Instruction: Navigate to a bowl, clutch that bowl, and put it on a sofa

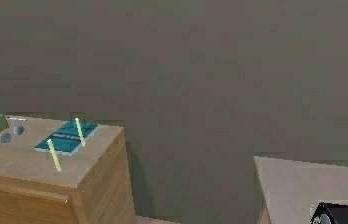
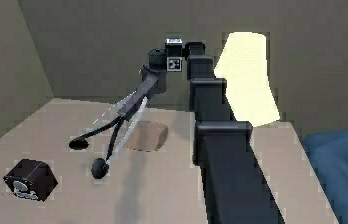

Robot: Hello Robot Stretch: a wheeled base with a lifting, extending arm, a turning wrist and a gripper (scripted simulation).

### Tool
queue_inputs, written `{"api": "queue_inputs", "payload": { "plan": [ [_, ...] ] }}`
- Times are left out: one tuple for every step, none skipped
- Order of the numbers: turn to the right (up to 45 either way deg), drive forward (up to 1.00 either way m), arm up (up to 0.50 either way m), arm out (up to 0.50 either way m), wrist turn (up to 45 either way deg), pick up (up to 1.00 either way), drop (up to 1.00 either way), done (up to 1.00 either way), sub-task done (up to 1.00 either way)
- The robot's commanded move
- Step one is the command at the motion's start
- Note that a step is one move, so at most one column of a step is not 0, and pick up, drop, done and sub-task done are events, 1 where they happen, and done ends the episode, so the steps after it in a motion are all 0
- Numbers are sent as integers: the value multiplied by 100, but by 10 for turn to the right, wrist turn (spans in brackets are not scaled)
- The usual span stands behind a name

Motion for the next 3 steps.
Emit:
{"api": "queue_inputs", "payload": {
  "plan": [
    [0,0,0,0,450,0,0,0,0],
    [0,0,0,0,450,0,0,0,0],
    [0,0,0,0,330,0,0,0,0]
  ]
}}
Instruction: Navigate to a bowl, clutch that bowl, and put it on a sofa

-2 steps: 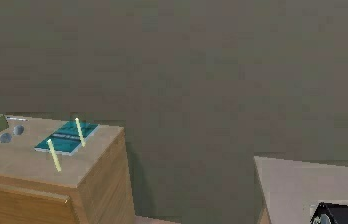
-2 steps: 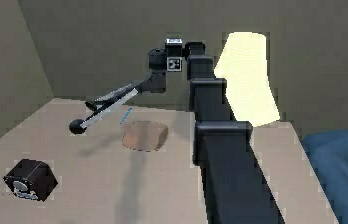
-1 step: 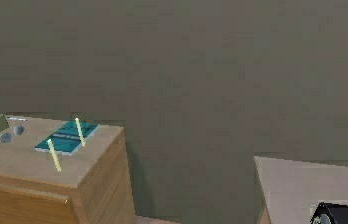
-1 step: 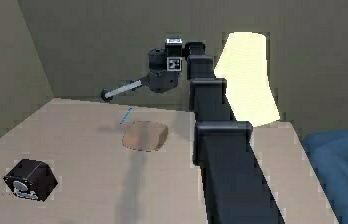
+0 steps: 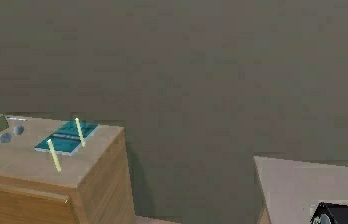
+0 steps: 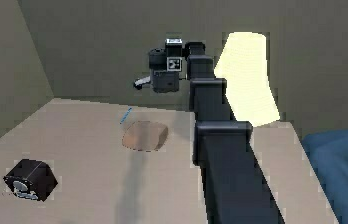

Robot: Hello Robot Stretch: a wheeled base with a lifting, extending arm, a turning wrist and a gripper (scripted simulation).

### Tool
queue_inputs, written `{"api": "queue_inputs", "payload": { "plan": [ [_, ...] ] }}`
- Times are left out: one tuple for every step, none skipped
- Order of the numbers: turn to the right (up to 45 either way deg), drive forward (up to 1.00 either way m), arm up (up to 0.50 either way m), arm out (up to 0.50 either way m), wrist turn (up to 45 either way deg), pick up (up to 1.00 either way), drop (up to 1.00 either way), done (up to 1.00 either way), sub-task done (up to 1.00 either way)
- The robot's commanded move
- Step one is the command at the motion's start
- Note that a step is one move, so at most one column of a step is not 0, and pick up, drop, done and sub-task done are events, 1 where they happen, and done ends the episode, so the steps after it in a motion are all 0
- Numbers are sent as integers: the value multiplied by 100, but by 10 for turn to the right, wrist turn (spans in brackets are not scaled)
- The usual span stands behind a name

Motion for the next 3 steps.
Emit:
{"api": "queue_inputs", "payload": {
  "plan": [
    [0,0,-30,0,0,0,0,0,0],
    [0,0,0,0,0,100,0,0,0],
    [0,0,10,0,0,0,0,0,0]
  ]
}}
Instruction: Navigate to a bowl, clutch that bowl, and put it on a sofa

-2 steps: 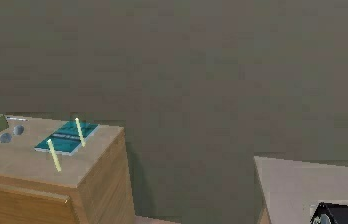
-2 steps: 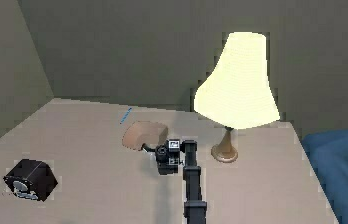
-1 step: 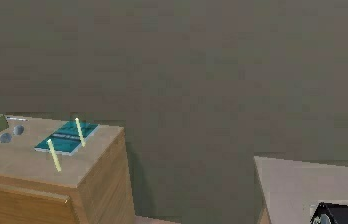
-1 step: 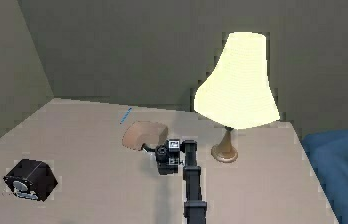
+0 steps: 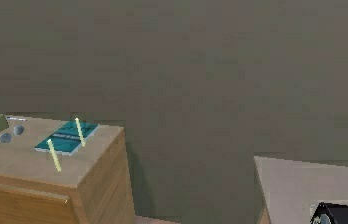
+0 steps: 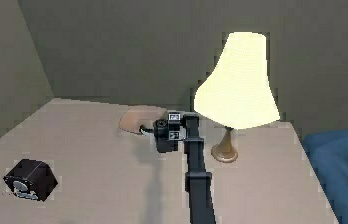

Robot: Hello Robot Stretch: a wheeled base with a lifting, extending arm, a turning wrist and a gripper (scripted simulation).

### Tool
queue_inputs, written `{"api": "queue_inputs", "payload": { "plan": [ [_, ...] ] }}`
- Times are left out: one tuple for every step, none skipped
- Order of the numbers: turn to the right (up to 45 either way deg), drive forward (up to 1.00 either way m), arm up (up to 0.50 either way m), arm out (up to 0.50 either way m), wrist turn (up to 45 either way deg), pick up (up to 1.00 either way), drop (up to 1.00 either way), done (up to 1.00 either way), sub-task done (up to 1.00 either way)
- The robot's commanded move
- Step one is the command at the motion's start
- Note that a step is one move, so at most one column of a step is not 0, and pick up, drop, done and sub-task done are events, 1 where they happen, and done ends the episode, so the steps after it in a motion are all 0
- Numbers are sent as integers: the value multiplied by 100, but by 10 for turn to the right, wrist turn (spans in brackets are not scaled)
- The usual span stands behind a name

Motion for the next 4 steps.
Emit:
{"api": "queue_inputs", "payload": {
  "plan": [
    [0,0,20,0,0,0,0,0,0],
    [0,0,0,0,-450,0,0,0,0],
    [0,0,0,0,-450,0,0,0,0],
    [0,0,0,0,-270,0,0,0,0]
  ]
}}
